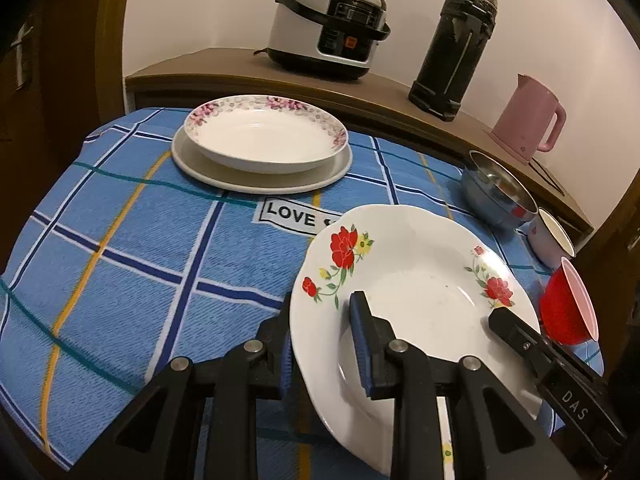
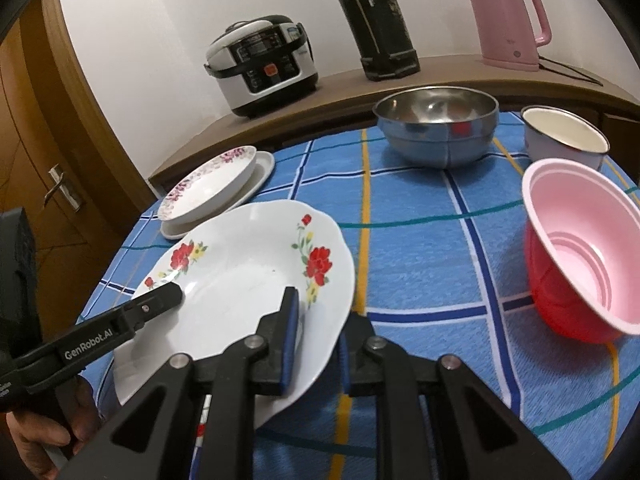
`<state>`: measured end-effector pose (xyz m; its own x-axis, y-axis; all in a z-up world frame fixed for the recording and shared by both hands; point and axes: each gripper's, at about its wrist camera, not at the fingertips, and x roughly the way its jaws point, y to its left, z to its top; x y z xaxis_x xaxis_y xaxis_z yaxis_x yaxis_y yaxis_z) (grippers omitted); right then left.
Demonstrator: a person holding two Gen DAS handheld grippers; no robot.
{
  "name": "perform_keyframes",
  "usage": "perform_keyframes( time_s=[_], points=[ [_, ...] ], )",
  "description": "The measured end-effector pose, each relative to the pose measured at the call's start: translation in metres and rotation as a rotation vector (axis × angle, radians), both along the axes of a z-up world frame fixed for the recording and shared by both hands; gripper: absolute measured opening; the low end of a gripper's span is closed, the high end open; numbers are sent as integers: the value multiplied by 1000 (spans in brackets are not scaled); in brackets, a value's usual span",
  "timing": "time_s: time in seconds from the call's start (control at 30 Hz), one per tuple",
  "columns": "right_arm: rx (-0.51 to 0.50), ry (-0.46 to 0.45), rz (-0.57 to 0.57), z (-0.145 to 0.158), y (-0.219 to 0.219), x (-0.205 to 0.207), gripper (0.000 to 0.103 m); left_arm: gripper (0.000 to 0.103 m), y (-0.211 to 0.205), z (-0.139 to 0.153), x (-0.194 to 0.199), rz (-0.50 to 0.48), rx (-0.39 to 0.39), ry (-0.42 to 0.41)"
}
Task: Organize plates and bowls
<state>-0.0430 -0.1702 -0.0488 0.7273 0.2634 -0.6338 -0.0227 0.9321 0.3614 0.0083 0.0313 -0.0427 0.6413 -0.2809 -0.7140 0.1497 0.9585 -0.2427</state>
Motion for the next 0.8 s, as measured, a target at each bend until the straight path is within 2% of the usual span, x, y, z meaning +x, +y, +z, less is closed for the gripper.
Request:
perform_keyframes(
  time_s=[0.8],
  points=[
    [-11,-25,66,12,37,9,17,29,40,11,0,74,-13,-35]
  ],
)
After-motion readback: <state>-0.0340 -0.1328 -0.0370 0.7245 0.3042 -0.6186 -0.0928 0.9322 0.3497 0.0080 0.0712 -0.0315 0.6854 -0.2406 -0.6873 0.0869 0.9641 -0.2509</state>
